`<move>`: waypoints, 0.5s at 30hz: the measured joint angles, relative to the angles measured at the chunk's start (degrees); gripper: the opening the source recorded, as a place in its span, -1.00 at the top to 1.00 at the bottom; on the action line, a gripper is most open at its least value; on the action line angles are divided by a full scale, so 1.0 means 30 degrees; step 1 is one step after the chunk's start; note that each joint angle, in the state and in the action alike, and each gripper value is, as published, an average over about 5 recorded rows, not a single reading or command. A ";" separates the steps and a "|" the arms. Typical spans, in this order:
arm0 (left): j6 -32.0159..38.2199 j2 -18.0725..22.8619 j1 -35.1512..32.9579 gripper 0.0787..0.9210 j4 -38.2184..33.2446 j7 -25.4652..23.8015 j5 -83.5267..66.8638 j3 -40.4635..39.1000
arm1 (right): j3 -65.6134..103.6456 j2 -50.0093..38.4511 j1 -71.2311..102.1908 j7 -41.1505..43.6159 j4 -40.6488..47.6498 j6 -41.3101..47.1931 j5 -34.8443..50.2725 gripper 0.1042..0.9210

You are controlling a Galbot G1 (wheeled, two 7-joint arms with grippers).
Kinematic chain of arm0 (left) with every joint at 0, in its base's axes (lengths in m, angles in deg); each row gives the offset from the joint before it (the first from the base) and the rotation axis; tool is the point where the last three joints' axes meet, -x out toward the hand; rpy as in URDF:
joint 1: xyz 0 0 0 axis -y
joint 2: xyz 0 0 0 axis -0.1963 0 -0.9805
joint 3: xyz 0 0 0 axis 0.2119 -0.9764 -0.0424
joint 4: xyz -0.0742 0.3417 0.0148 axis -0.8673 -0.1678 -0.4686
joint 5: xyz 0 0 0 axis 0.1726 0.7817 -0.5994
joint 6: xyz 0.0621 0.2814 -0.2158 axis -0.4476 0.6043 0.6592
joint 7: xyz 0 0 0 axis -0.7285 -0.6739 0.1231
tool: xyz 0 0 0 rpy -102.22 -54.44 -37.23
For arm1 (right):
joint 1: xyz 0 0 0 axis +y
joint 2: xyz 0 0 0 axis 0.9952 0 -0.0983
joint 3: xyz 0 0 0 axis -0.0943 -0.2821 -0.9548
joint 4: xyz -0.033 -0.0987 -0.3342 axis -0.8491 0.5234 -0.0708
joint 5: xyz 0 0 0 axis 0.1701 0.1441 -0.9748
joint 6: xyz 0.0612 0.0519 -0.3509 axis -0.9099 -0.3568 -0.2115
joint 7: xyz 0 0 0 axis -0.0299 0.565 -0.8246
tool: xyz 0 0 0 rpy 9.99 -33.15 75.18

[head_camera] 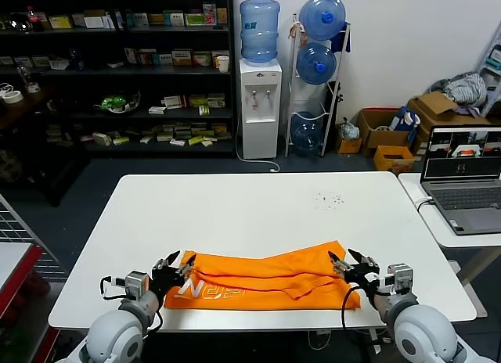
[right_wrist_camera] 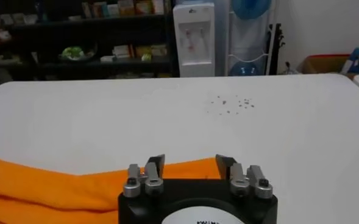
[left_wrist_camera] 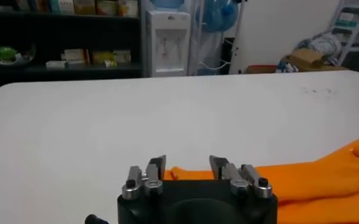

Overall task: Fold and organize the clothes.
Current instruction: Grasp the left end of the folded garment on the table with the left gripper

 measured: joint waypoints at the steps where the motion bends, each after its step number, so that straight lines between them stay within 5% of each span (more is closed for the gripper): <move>1: -0.0002 0.0092 -0.0062 -0.35 0.0090 0.0005 0.0012 0.0042 | 0.0055 0.0010 0.0051 -0.0008 -0.0049 0.0003 -0.0017 -0.59; 8: -0.0038 0.0552 -0.0469 -0.74 0.0699 -0.0040 -0.0068 0.0284 | 0.0320 0.0058 0.0256 -0.0113 -0.0229 0.0018 -0.0081 -0.76; 15: 0.0003 0.0944 -0.0608 -0.77 0.1123 -0.0095 -0.0275 0.0257 | 0.0451 0.0134 0.0379 -0.0250 -0.0326 0.0048 -0.0120 -0.76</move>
